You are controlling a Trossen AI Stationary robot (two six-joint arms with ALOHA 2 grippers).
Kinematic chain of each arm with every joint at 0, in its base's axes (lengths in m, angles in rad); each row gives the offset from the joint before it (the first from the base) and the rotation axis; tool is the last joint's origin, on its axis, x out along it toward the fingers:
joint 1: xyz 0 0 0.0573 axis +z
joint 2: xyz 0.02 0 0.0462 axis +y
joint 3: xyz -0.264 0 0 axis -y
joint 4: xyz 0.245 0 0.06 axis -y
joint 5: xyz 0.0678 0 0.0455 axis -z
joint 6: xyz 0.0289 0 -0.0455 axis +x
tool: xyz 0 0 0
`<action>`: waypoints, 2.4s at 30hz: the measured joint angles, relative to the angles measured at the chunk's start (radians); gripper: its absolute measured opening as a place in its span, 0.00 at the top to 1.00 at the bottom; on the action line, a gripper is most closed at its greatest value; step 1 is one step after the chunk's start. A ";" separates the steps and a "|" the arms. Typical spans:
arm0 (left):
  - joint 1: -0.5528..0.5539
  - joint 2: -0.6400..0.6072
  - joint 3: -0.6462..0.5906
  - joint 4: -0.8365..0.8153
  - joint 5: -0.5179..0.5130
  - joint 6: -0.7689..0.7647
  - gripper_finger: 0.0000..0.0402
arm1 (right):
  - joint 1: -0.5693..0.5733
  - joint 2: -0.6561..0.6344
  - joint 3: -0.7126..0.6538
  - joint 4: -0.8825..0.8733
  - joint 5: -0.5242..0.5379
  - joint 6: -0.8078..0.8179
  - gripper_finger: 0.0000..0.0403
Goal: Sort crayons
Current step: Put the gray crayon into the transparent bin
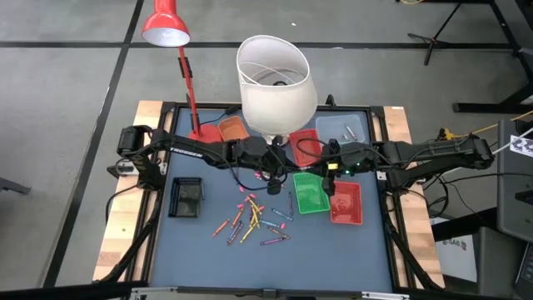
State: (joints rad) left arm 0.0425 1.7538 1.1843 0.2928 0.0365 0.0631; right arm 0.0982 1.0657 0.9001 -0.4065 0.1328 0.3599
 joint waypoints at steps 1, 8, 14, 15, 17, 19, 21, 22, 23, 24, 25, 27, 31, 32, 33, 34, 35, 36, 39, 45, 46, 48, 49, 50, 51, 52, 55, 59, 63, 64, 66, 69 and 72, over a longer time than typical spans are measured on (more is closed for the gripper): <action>0.000 0.000 0.000 0.000 0.000 0.000 0.98 | 0.000 0.000 0.000 0.001 0.005 0.000 0.91; 0.000 0.000 0.000 0.000 0.000 0.000 0.98 | 0.000 0.000 0.000 0.004 0.008 0.000 0.85; 0.000 0.000 0.000 0.000 0.001 0.000 0.98 | 0.000 0.000 0.000 0.011 0.007 0.000 0.85; -0.001 0.000 0.000 0.000 0.001 0.000 0.98 | 0.000 0.000 0.000 0.014 0.007 0.000 0.85; -0.003 0.000 0.000 0.000 0.001 0.000 0.98 | 0.000 0.000 0.000 0.017 0.007 0.000 0.85; -0.006 0.000 0.000 0.000 0.000 0.000 0.98 | 0.000 0.000 0.000 0.021 0.007 0.000 0.85; -0.009 0.000 0.000 0.000 -0.001 0.000 0.98 | 0.000 0.000 0.000 0.021 0.004 0.001 0.85; -0.010 0.000 0.000 0.000 -0.002 0.000 0.98 | 0.000 0.000 0.000 0.020 0.003 0.001 0.85; -0.011 0.000 0.000 0.000 -0.004 0.000 0.98 | 0.000 0.000 0.000 0.020 0.003 0.001 0.85; -0.011 0.000 0.000 0.000 -0.004 0.000 0.98 | 0.000 0.000 0.000 0.020 0.003 0.001 0.85; -0.011 0.000 0.000 0.000 -0.004 0.000 0.98 | 0.000 0.000 0.000 0.020 0.003 0.001 0.85; -0.011 0.000 0.000 0.000 -0.004 0.000 0.98 | 0.000 0.000 0.000 0.020 0.004 0.001 0.85; -0.011 0.000 0.000 0.000 -0.004 0.000 0.98 | 0.000 0.000 0.000 0.020 0.003 0.001 0.88; -0.011 0.000 0.000 0.000 -0.004 0.000 0.98 | 0.000 0.000 0.000 0.020 0.003 0.001 0.90; -0.011 0.000 0.000 -0.001 -0.004 0.000 0.98 | 0.000 0.000 0.000 0.020 0.003 0.001 0.92; -0.011 0.000 0.000 -0.001 -0.004 0.000 0.98 | 0.000 0.000 0.000 0.020 0.003 0.001 0.94; -0.011 0.000 0.000 -0.001 -0.004 0.000 0.98 | 0.000 0.000 0.000 0.020 0.003 0.001 0.95; -0.011 0.000 0.000 -0.002 -0.004 0.000 0.98 | 0.000 0.000 0.000 0.020 0.003 0.001 0.96; -0.011 0.000 0.000 -0.003 -0.004 0.000 0.98 | 0.000 0.000 0.000 0.019 0.003 0.001 0.96; -0.011 0.000 0.000 -0.001 -0.003 0.000 0.98 | 0.000 0.000 0.000 0.018 0.004 0.001 0.93; -0.011 0.000 0.000 -0.001 -0.003 0.000 0.98 | 0.000 0.000 0.000 0.016 0.004 0.000 0.93; -0.011 0.000 0.000 -0.001 -0.003 0.000 0.97 | 0.000 0.000 0.000 0.015 0.004 -0.006 0.96; -0.011 0.000 0.000 -0.002 -0.003 0.000 0.96 | 0.000 0.000 0.000 0.015 0.004 -0.014 0.97; -0.011 0.000 0.000 -0.001 -0.003 0.000 0.94 | 0.000 0.000 0.000 0.015 0.006 -0.022 0.97; -0.011 0.000 0.000 -0.001 -0.003 -0.001 0.92 | 0.000 0.000 0.000 0.015 0.007 -0.024 0.97; -0.011 0.000 0.000 -0.002 -0.002 -0.005 0.90 | 0.000 0.000 0.000 0.013 0.010 -0.025 0.97; -0.011 0.000 0.000 -0.021 -0.001 -0.006 0.82 | 0.000 0.000 0.000 -0.008 0.025 -0.026 0.95; -0.012 0.000 0.000 -0.054 -0.026 -0.006 0.75 | -0.003 -0.001 0.000 -0.095 0.087 -0.027 0.94; -0.008 0.000 0.000 -0.106 -0.039 -0.007 0.73 | -0.046 -0.003 0.000 -0.194 0.109 -0.027 0.96; -0.008 0.000 0.000 -0.124 -0.042 -0.007 0.73 | -0.065 -0.003 0.000 -0.214 0.109 -0.027 0.97; -0.008 0.000 0.000 -0.165 -0.041 -0.008 0.73 | -0.113 -0.003 0.000 -0.244 0.110 -0.033 0.96; -0.009 0.000 0.000 -0.236 -0.041 -0.008 0.73 | -0.200 -0.003 0.000 -0.313 0.108 -0.054 0.94; -0.008 0.000 0.000 -0.301 -0.042 -0.009 0.73 | -0.291 -0.001 0.000 -0.369 0.137 -0.066 0.94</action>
State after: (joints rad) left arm 0.0345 1.7538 1.1839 -0.0084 -0.0055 0.0546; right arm -0.1929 1.0642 0.9001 -0.7756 0.2697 0.2935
